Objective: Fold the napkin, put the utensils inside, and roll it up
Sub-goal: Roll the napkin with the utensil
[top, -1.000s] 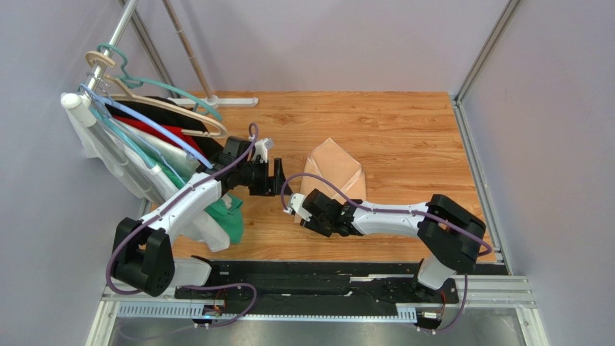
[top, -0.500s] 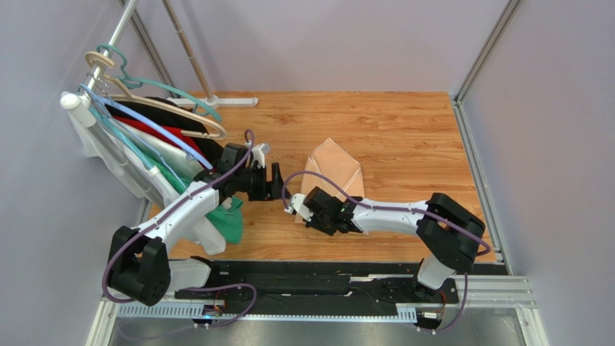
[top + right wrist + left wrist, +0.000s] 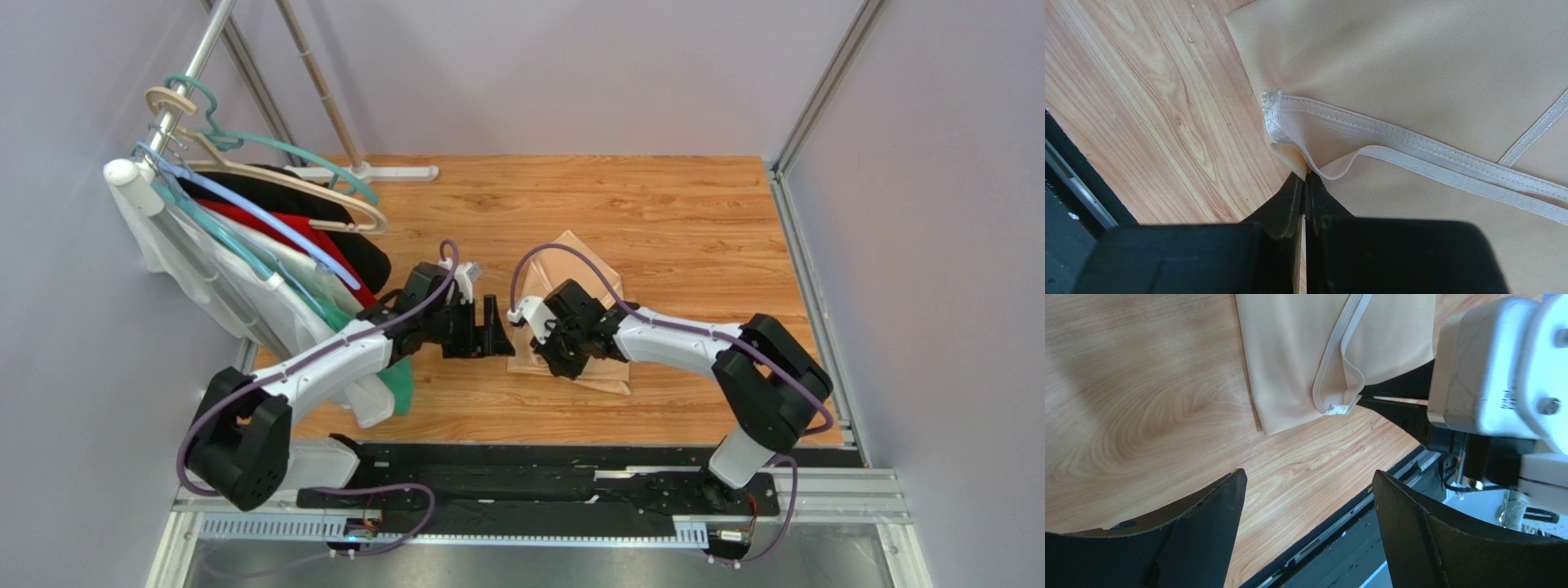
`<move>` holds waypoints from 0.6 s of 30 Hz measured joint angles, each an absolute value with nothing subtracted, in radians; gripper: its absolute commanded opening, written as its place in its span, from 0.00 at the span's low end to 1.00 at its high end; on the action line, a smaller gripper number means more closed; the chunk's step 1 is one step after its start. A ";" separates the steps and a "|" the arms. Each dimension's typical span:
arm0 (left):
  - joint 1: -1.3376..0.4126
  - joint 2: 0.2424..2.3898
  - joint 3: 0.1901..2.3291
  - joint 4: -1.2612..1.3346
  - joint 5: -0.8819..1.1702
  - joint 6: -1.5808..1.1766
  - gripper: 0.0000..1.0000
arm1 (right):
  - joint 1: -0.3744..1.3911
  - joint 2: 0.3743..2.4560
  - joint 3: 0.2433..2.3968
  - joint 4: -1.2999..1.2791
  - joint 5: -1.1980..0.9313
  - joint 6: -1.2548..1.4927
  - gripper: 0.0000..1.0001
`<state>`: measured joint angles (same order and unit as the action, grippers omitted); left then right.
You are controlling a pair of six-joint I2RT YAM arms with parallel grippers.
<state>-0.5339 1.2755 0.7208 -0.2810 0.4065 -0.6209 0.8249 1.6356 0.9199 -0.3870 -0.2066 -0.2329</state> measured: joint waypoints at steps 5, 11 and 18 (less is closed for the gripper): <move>-0.585 1.358 0.723 -0.229 0.364 -0.653 0.85 | 0.792 1.654 0.944 -0.400 -0.282 -0.229 0.01; -0.607 1.443 0.723 -0.186 0.307 -0.688 0.86 | 0.758 1.654 0.957 -0.410 -0.370 -0.216 0.00; -0.609 1.516 0.723 -0.127 0.267 -0.723 0.87 | 0.749 1.667 0.957 -0.411 -0.402 -0.213 0.00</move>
